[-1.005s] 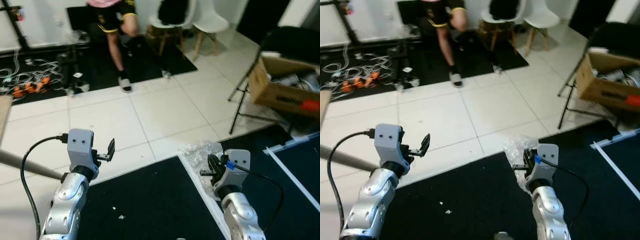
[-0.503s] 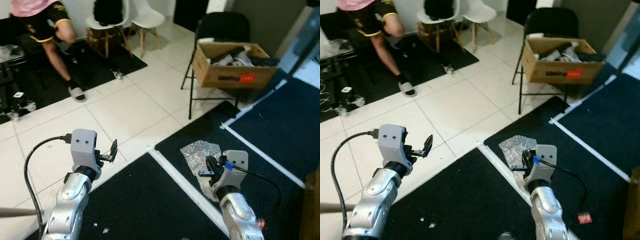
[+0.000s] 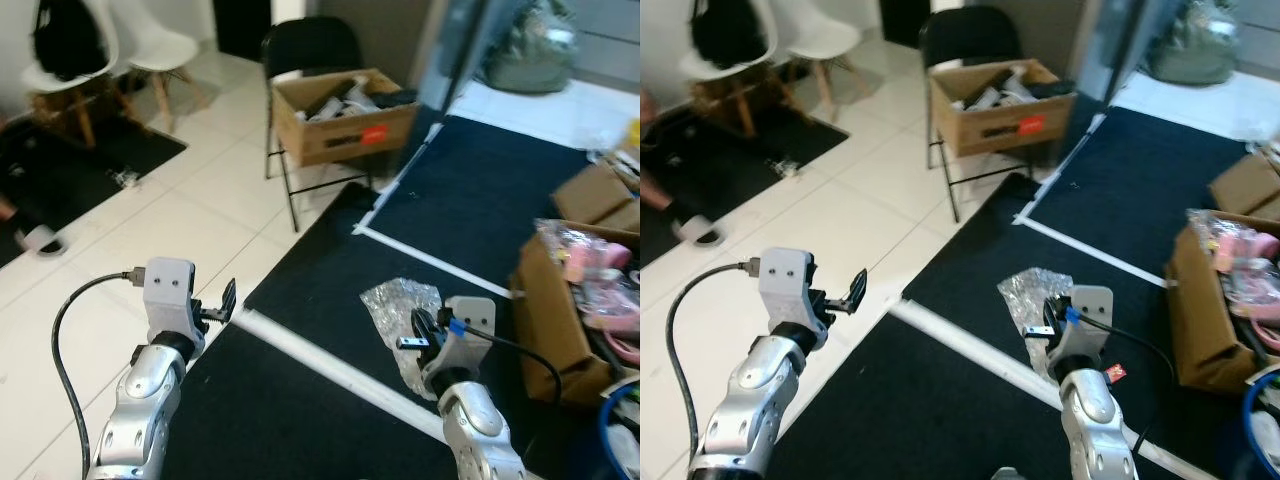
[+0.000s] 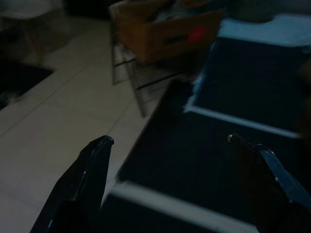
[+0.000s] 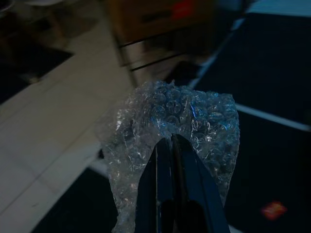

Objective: Picking trash to rubbish bin

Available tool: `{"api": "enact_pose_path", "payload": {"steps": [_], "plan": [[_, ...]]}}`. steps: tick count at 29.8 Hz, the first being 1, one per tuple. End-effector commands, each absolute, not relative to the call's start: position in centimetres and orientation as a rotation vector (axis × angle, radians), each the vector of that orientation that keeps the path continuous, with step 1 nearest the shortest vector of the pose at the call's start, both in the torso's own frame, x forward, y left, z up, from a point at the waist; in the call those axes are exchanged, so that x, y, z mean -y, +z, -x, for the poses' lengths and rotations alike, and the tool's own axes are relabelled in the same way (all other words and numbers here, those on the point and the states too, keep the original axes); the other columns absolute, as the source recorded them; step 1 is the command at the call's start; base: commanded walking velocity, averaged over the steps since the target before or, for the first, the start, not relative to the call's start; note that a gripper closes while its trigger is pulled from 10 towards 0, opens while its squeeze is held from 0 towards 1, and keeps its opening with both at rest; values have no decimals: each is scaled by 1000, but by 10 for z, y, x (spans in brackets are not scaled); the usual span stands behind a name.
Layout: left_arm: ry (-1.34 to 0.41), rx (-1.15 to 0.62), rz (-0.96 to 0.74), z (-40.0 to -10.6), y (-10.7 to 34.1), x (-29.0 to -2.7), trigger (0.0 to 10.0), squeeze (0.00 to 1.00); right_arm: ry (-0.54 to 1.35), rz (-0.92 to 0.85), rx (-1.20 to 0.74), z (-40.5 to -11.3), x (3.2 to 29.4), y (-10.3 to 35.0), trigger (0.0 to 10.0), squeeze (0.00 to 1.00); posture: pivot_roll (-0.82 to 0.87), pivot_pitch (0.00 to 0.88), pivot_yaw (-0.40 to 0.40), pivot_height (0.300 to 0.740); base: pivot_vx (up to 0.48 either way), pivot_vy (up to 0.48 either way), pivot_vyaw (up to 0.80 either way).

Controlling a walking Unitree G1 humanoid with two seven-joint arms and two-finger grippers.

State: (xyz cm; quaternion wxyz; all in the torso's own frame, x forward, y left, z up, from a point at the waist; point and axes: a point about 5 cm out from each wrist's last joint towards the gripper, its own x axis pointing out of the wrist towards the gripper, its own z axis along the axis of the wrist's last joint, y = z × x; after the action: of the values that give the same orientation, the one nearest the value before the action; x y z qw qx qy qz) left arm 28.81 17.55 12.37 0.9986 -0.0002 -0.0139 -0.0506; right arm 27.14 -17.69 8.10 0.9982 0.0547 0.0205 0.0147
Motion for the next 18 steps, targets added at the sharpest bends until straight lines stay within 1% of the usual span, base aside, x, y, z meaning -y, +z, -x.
{"api": "enact_pose_path", "payload": {"steps": [1, 18], "plan": [[-90, -4, 0, -285, 117, -179, 10000, 0, 24, -123, -53, -269, 176, 77, 10000, 0, 25, 104, 29, 740, 0, 0, -800], [-118, 13, 3, -286, 119, -175, 10000, 0, 25, -132, -47, -270, 175, 75, 10000, 0, 31, 99, 31, 740, 0, 0, -793]]}}
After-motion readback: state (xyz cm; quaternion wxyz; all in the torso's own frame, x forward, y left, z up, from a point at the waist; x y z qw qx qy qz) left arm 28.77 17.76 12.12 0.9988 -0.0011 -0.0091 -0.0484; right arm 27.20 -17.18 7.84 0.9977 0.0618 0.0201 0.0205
